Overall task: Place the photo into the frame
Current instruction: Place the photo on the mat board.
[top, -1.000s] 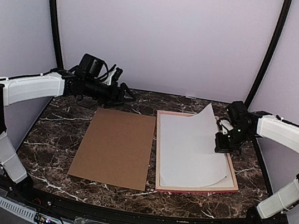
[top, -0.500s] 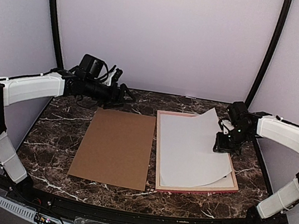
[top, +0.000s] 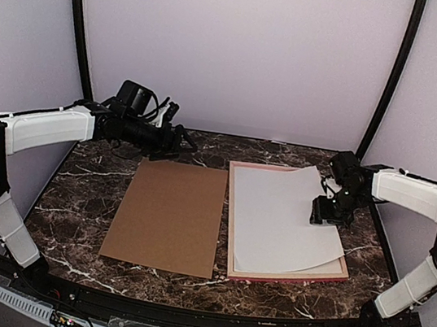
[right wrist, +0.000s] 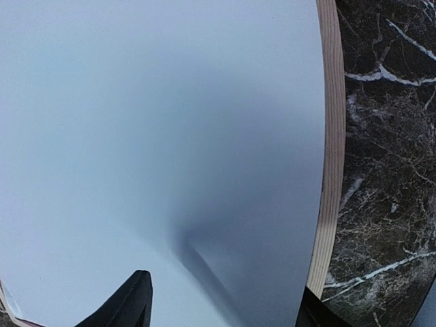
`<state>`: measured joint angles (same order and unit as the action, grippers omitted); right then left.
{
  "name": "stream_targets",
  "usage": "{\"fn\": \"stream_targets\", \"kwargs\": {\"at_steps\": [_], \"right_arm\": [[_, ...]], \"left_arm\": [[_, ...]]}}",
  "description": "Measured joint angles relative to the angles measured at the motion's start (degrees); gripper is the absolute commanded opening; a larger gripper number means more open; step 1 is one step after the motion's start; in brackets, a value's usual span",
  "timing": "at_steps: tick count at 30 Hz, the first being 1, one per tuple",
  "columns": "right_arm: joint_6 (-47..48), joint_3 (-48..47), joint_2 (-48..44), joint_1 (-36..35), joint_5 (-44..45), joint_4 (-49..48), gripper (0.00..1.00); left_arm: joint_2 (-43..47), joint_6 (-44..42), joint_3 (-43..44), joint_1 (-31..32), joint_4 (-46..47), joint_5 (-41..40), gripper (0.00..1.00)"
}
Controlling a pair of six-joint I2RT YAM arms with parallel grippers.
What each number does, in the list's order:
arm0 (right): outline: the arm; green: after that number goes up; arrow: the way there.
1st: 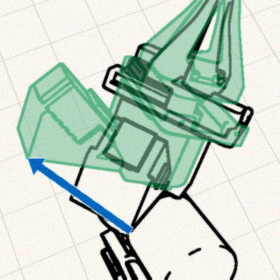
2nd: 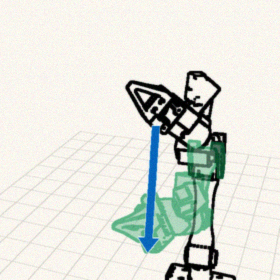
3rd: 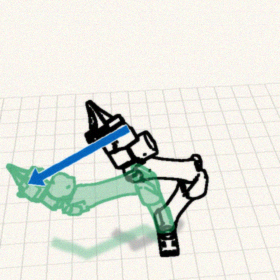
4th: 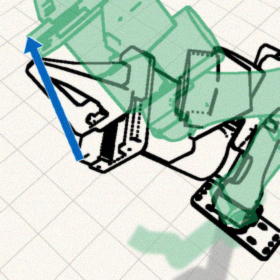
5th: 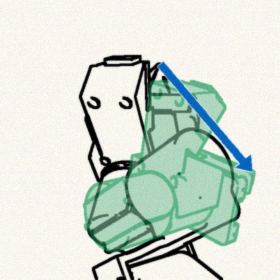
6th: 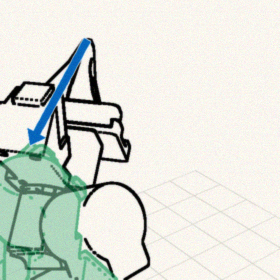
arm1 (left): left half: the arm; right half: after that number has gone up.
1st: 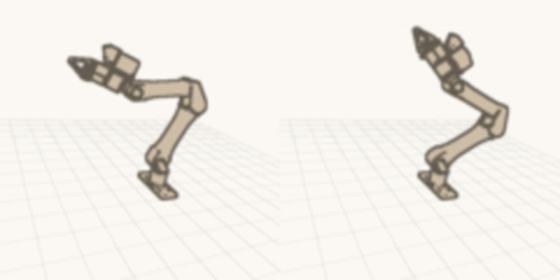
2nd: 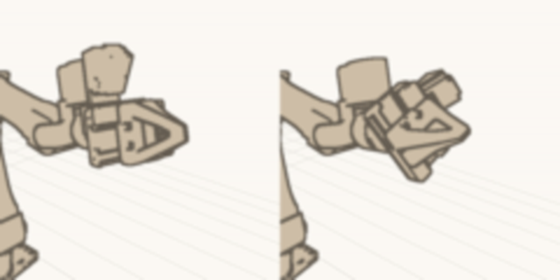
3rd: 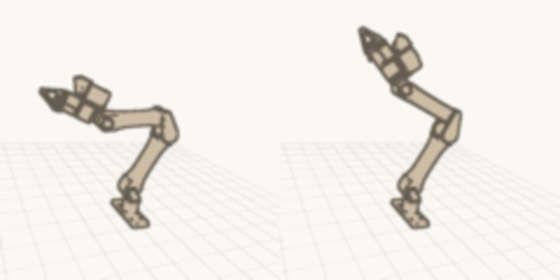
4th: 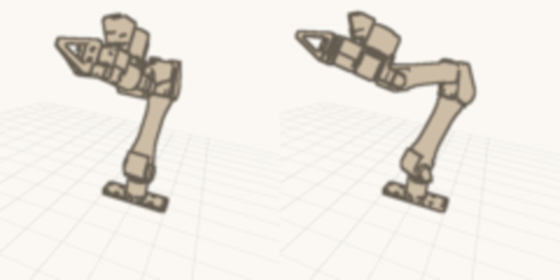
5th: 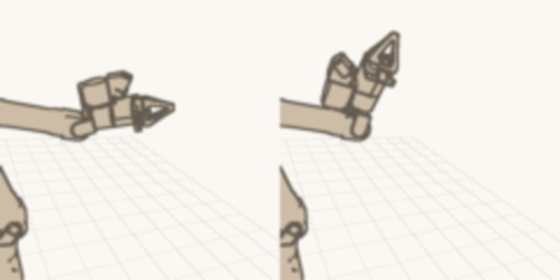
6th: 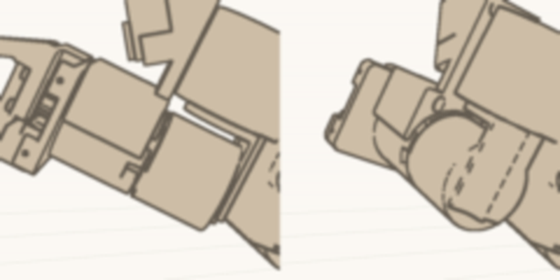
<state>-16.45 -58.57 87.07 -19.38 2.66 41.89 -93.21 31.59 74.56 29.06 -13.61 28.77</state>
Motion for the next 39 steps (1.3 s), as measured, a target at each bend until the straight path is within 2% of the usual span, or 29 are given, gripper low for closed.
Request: {"fn": "stream_targets", "kwargs": {"at_steps": [13,19,23,27,31,39], "right_arm": [[-0.3,0.2,1.2,1.3,4.0,0.0,0.74],[-1.1,0.2,1.2,1.6,7.2,1.0,0.83],[-1.2,0.2,0.0,1.0,6.1,1.2,0.81],[-1.4,0.1,-2.8,-5.6,3.2,-0.6,0.78],[-2.1,-0.6,-2.8,-16.3,0.9,-3.1,0.74],[-4.0,-4.9,6.2,-31.9,1.2,-4.6,0.72]], "left_arm": [[0.0,-1.0,0.0,0.0,-0.9,-1.2,0.81],[0.0,-1.7,0.0,0.0,-2.4,-2.5,0.82],[0.0,-2.5,0.0,0.0,-3.9,-3.9,0.82],[0.0,-3.1,-0.1,0.0,-4.5,-4.7,0.83],[-0.2,-3.5,-0.3,0.0,-4.9,-5.0,0.83],[-0.2,-4.3,-0.5,-0.1,-6.0,-5.9,0.84]]}}
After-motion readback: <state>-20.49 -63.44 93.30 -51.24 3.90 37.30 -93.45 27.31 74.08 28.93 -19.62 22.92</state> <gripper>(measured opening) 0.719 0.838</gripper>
